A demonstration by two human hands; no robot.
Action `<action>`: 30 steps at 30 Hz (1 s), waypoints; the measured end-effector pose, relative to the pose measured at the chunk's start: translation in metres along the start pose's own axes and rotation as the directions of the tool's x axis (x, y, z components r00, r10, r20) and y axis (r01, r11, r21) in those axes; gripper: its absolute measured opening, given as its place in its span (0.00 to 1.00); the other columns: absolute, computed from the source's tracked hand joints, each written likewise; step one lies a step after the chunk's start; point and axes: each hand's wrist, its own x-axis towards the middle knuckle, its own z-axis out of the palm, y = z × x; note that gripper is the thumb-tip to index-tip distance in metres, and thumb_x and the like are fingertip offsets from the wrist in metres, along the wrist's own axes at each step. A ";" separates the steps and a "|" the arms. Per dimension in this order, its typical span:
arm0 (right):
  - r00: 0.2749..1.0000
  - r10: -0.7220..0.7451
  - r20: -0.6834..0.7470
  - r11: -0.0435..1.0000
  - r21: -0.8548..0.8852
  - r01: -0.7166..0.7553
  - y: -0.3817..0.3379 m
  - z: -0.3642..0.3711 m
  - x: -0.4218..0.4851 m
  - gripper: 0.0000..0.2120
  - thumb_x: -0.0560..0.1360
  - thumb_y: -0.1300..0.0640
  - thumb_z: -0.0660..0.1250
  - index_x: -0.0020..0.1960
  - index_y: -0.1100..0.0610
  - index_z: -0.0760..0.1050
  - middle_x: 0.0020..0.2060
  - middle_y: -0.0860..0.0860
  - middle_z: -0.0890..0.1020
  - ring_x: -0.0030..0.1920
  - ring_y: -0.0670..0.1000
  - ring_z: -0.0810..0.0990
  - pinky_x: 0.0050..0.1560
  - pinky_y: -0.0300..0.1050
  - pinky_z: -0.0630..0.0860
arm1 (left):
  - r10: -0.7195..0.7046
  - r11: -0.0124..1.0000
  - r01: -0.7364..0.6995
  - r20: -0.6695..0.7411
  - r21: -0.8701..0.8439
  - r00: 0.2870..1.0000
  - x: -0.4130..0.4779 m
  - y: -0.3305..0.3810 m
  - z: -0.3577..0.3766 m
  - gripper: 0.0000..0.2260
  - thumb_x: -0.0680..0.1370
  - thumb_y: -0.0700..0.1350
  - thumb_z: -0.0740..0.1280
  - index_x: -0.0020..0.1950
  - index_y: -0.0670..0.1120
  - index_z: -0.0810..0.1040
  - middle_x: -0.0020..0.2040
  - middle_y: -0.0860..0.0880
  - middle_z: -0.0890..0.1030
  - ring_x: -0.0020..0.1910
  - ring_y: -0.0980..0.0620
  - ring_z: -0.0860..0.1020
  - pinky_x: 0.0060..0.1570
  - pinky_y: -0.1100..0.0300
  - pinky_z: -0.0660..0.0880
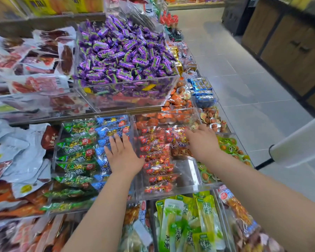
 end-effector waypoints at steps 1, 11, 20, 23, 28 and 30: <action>0.999 0.006 0.053 1.000 -0.028 -0.005 -0.003 0.003 0.006 0.17 0.73 0.59 0.64 0.61 0.53 0.71 0.51 0.53 0.81 0.62 0.57 0.69 0.55 0.51 0.68 | -0.005 1.000 0.005 -0.009 -0.004 1.000 0.001 0.001 0.001 0.46 0.75 0.61 0.64 0.79 0.45 0.39 0.79 0.42 0.39 0.77 0.41 0.38 0.73 0.42 0.40; 0.978 -0.001 0.210 0.995 -0.098 0.022 -0.019 0.063 0.034 0.25 0.70 0.63 0.64 0.65 0.56 0.62 0.62 0.58 0.68 0.63 0.59 0.65 0.60 0.52 0.67 | 0.003 0.998 -0.009 -0.088 -0.065 0.996 0.002 -0.002 0.011 0.42 0.75 0.52 0.65 0.79 0.46 0.40 0.79 0.43 0.39 0.77 0.44 0.38 0.74 0.43 0.40; 0.960 0.064 0.272 0.928 0.338 -0.157 -0.033 0.100 0.010 0.14 0.75 0.64 0.61 0.59 0.57 0.66 0.55 0.57 0.74 0.48 0.58 0.77 0.41 0.49 0.75 | -0.005 0.997 -0.005 -0.141 -0.073 0.990 0.003 -0.002 0.018 0.42 0.74 0.52 0.64 0.79 0.46 0.41 0.79 0.42 0.39 0.77 0.43 0.38 0.73 0.43 0.37; 0.963 0.080 0.259 0.871 0.452 -0.194 -0.031 0.108 0.017 0.13 0.74 0.65 0.63 0.57 0.57 0.66 0.55 0.56 0.73 0.51 0.56 0.74 0.51 0.49 0.75 | -0.003 0.998 -0.007 -0.145 -0.070 0.989 0.003 -0.002 0.018 0.42 0.74 0.52 0.64 0.79 0.45 0.41 0.79 0.42 0.40 0.77 0.43 0.38 0.73 0.43 0.37; 0.978 0.062 0.198 0.870 0.469 -0.150 -0.026 0.115 0.033 0.18 0.68 0.75 0.59 0.51 0.56 0.64 0.53 0.55 0.71 0.50 0.55 0.72 0.51 0.50 0.74 | -0.004 0.997 -0.007 -0.140 -0.072 0.990 0.004 -0.002 0.018 0.41 0.74 0.52 0.63 0.79 0.46 0.42 0.79 0.42 0.40 0.77 0.44 0.38 0.73 0.44 0.36; 0.981 0.066 0.181 0.875 0.461 -0.144 -0.025 0.118 0.033 0.17 0.68 0.74 0.59 0.49 0.56 0.62 0.53 0.56 0.70 0.49 0.56 0.71 0.50 0.49 0.73 | -0.002 0.997 -0.010 -0.147 -0.082 0.989 0.003 -0.002 0.018 0.40 0.74 0.52 0.63 0.79 0.46 0.43 0.79 0.42 0.40 0.78 0.44 0.38 0.73 0.44 0.36</action>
